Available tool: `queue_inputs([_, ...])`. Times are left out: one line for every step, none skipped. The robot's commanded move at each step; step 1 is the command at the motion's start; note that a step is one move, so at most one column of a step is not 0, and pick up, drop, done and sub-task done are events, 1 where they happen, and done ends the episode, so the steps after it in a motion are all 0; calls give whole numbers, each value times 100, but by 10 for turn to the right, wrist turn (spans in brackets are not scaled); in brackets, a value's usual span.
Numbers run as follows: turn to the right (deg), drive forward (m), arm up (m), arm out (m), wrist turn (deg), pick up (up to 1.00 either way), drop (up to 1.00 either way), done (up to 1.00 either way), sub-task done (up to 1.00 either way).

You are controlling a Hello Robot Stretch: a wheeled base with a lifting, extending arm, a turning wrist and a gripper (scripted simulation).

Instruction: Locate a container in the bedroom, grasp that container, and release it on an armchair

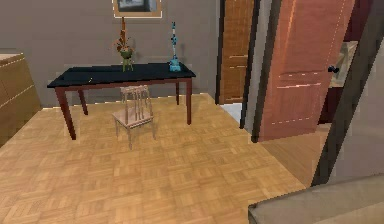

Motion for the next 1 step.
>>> queue_inputs([-30,0,0,0,0,0,0,0,0])
